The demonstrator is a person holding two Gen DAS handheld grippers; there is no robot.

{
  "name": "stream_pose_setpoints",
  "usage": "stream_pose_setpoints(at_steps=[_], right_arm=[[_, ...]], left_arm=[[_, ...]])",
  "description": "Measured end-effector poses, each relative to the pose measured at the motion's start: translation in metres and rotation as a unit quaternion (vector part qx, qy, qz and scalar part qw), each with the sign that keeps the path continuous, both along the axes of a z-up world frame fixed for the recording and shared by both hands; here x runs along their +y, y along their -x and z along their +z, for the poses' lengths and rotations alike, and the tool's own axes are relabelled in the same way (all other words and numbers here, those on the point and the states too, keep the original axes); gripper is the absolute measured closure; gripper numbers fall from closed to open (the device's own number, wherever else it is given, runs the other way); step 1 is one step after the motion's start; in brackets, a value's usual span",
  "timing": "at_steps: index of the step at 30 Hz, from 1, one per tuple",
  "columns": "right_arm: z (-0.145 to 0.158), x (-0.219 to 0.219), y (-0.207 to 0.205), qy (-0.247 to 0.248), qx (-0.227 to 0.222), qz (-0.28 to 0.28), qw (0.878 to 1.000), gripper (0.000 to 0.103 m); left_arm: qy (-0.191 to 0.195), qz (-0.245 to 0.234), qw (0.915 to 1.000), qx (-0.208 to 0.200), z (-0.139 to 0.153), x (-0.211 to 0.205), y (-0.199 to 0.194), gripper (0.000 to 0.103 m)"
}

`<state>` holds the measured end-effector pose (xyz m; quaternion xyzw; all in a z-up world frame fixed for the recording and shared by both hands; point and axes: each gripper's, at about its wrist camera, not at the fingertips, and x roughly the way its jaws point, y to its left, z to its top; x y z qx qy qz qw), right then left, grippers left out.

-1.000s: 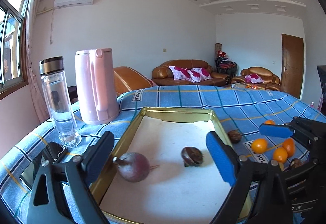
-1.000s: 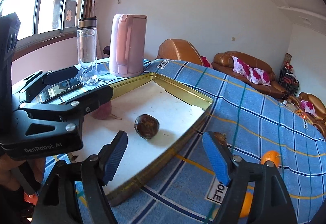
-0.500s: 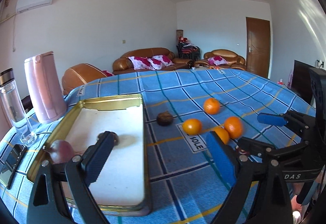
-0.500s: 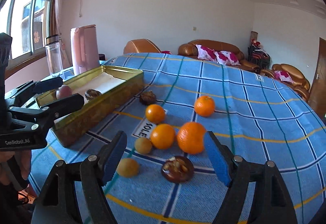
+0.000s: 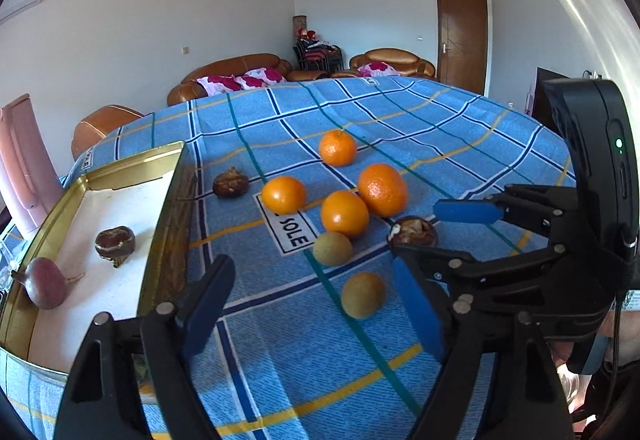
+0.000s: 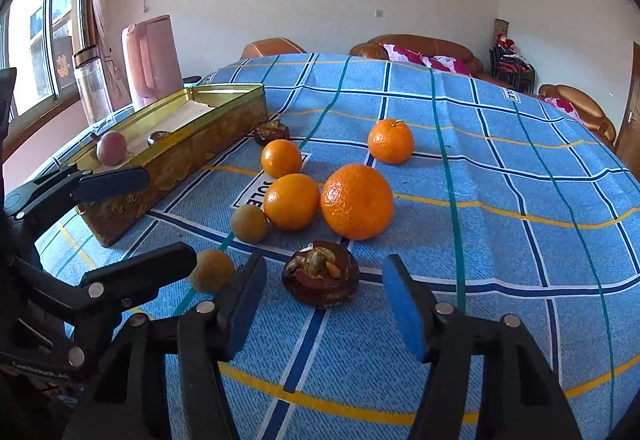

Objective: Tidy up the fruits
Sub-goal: 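Grasp a brown pear-like fruit with the left tool while the right tool grasps a mangosteen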

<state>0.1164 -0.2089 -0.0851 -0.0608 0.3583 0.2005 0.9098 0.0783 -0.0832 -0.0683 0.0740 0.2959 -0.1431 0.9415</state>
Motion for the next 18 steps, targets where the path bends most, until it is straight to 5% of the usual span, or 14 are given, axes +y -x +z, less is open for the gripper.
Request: stream_pose_setpoints(at_steps=[6,15,18], right_arm=[[-0.005,0.007,-0.005,0.012,0.022,0.017,1.0,0.058],[0.0,-0.005,0.002,-0.02,-0.011,-0.017,1.0,0.058],[0.001,-0.007,0.002,-0.022,-0.011,-0.017,1.0,0.058]], left_arm=[[0.005,-0.005,0.9999,0.01,-0.004,0.0,-0.001,0.024],[-0.012,-0.011,0.9996,0.022,-0.009,-0.005,-0.003,0.024],[-0.021,-0.027,0.9988,0.035,-0.014,-0.01,-0.004,0.041]])
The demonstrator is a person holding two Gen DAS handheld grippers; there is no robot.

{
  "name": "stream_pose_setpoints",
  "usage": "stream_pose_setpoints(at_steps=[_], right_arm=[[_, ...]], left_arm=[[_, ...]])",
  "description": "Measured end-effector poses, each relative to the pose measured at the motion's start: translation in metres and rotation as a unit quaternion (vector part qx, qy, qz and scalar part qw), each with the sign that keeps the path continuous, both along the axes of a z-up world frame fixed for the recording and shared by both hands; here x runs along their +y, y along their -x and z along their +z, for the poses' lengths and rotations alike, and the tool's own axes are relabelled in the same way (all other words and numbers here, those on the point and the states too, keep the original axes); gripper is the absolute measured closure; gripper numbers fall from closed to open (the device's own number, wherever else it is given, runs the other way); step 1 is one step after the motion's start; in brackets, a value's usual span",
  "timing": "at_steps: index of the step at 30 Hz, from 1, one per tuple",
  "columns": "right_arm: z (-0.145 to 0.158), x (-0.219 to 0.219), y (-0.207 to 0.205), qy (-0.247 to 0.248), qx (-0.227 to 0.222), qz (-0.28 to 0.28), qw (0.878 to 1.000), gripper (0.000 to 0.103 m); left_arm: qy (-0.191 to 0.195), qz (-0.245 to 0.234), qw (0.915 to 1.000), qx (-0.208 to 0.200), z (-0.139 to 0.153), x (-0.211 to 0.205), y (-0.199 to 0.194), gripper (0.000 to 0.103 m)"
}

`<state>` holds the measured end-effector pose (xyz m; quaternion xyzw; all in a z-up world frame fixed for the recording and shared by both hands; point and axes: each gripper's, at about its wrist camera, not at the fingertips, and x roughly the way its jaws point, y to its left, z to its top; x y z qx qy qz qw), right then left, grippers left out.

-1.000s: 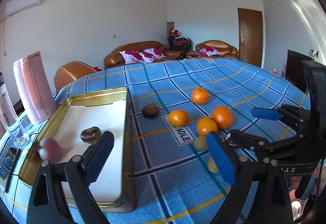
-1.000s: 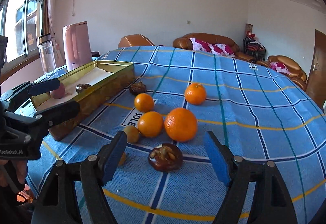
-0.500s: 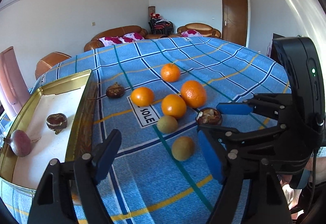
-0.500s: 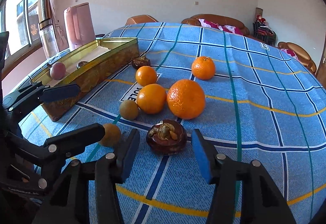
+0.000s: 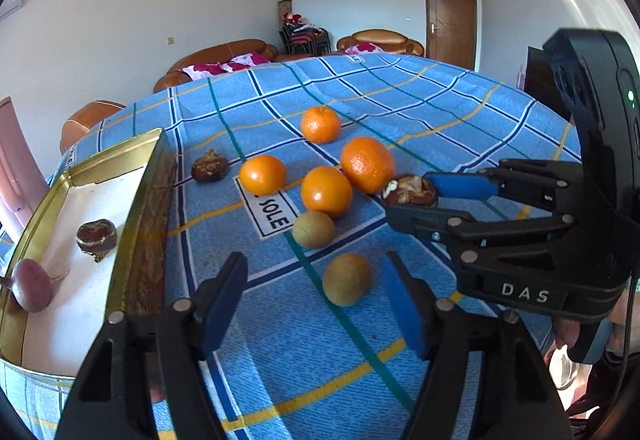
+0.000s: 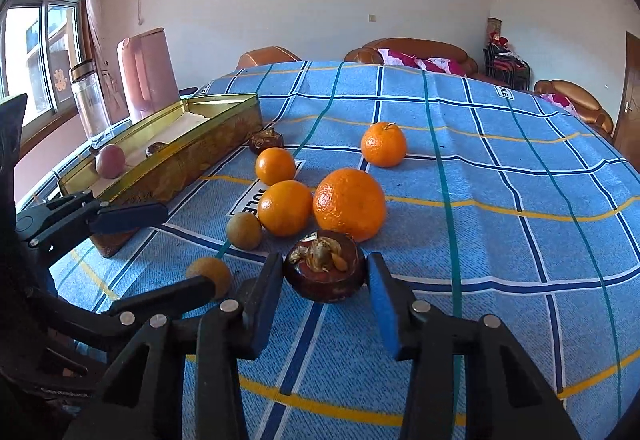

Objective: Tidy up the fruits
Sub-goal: 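Grasp a brown pear-like fruit with the left tool while the right tool grasps a mangosteen, then lift both held fruits and carry them toward the tin tray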

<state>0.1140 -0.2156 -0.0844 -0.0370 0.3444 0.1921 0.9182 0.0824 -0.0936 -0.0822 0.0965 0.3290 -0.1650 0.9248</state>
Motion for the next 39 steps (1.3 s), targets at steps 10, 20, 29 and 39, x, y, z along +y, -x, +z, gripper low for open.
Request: stream_pose_setpoints(at_steps=[10,20,29,39], right_arm=[[0.001,0.002,0.001,0.006,-0.002,0.004,1.0,0.058],[0.003,0.004,0.007,0.007,-0.023,0.013,1.0,0.058],[0.006,0.005,0.012,0.004,-0.041,0.02,0.999,0.058],[0.007,0.004,0.018,0.001,-0.061,0.029,0.998,0.058]], left_arm=[[0.02,-0.024,0.9989,0.036,-0.008,-0.001,-0.006,0.074],[0.074,-0.003,0.9972,0.01,-0.004,0.016,-0.001,0.075],[0.083,0.011,0.9963,-0.018,-0.001,0.02,0.003,0.075],[0.096,0.02,0.9946,-0.035,0.001,0.026,0.007,0.075]])
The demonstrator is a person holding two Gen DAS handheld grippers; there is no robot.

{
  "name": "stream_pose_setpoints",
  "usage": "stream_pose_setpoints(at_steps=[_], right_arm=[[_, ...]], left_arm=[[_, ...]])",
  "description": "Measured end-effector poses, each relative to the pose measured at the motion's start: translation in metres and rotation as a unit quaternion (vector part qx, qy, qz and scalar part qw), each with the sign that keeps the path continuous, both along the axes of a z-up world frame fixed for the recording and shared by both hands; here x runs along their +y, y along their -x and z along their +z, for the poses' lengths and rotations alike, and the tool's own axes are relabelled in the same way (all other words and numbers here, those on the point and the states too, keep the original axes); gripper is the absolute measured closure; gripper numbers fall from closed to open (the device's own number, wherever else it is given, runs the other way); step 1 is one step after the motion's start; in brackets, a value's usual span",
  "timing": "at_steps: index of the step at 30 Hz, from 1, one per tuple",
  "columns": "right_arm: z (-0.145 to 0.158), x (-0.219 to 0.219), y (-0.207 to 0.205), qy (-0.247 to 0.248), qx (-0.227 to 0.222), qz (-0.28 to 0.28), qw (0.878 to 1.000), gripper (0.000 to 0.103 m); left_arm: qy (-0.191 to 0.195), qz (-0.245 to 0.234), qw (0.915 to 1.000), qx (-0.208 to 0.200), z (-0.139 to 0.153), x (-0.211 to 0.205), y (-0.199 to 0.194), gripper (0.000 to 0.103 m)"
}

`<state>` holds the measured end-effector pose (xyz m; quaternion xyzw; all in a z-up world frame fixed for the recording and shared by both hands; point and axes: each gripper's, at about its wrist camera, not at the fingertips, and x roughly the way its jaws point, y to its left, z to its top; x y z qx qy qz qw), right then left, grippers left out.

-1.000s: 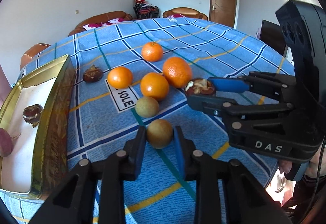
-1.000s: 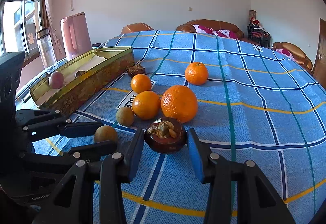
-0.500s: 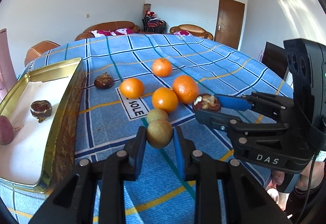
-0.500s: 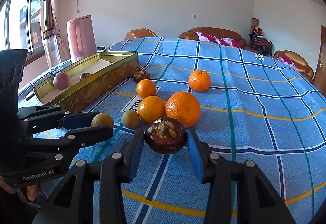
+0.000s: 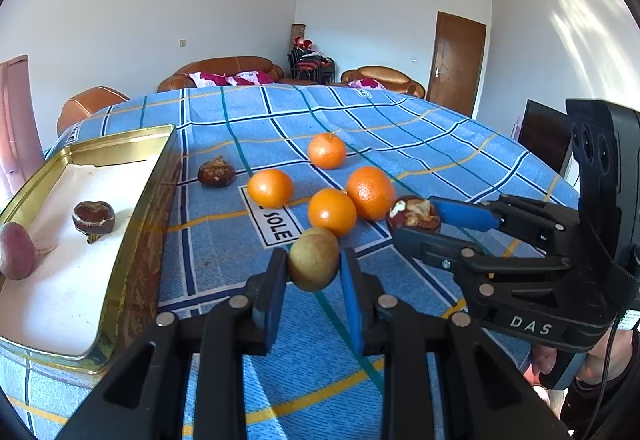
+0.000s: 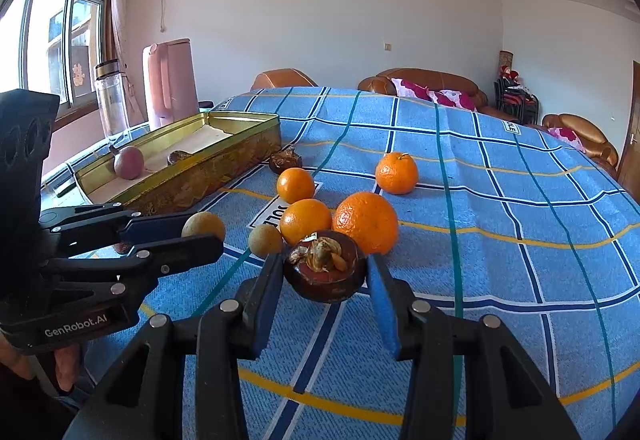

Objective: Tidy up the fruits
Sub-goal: 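Lift both held fruits and carry them toward the tin tray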

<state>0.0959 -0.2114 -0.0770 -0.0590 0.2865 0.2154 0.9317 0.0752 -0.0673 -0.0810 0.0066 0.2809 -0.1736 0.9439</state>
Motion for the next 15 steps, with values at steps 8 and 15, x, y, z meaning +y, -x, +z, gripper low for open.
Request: stream_pose_setpoints(at_steps=[8,15], right_arm=[[0.0018,-0.0003,0.0066,-0.002,-0.019,0.008,1.0,0.058],[0.0035,-0.0003,0.0105,-0.005,-0.035,0.013,0.999,0.058]], left_arm=[[-0.003,0.002,0.9999,-0.013,0.0007,-0.0013,0.0038,0.075],[-0.001,0.004,0.9997,-0.022,0.0018,0.0003,0.0075,0.075]])
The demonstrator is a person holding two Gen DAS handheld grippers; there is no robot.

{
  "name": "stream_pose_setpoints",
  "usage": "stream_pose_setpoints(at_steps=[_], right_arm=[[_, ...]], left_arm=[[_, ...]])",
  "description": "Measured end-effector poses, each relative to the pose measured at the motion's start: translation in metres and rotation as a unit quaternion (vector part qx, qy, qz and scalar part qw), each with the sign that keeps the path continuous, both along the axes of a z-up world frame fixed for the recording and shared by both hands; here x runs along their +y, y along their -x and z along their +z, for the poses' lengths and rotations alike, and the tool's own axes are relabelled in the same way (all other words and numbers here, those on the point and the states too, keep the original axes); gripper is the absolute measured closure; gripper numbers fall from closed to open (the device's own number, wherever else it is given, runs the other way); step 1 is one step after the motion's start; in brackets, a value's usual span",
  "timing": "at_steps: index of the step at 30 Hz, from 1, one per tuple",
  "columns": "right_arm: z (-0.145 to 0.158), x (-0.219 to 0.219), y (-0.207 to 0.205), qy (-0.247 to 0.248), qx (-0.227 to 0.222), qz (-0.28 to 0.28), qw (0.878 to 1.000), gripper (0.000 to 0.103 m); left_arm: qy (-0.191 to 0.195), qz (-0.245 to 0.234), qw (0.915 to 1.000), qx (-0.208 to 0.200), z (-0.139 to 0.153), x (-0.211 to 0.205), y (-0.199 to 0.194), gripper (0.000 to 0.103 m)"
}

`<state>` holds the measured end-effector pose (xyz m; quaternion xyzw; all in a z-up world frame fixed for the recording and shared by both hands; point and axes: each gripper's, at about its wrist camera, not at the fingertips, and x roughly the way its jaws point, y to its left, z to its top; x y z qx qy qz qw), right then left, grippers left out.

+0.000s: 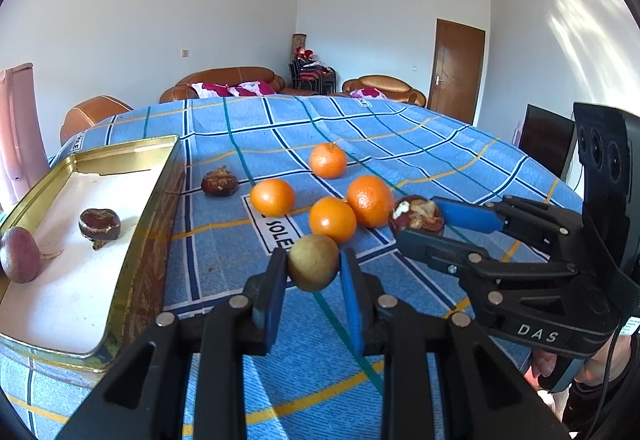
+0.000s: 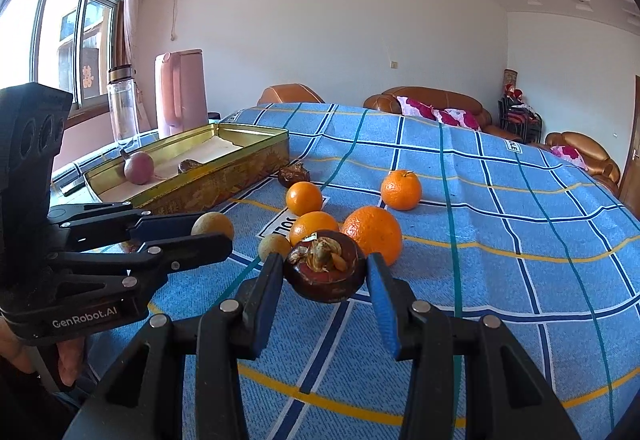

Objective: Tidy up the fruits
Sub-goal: 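Lift both held fruits and carry them toward the tin tray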

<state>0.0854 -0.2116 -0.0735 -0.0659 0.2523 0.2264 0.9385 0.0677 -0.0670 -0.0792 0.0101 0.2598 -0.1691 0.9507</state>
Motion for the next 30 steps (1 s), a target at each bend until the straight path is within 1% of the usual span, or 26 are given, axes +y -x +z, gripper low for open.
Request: stream_pose_setpoints(at_steps=[11,30], right_arm=[[0.002,0.001,0.009,0.002,-0.028,0.006,1.0,0.058],[0.004,-0.002,0.017,-0.012,-0.058,0.014,0.998,0.058]], left_arm=[[-0.006,0.006,0.9997,-0.022,0.002,-0.002,0.005,0.075],[-0.017,0.011,0.9981,-0.058,0.006,-0.004,0.016,0.075]])
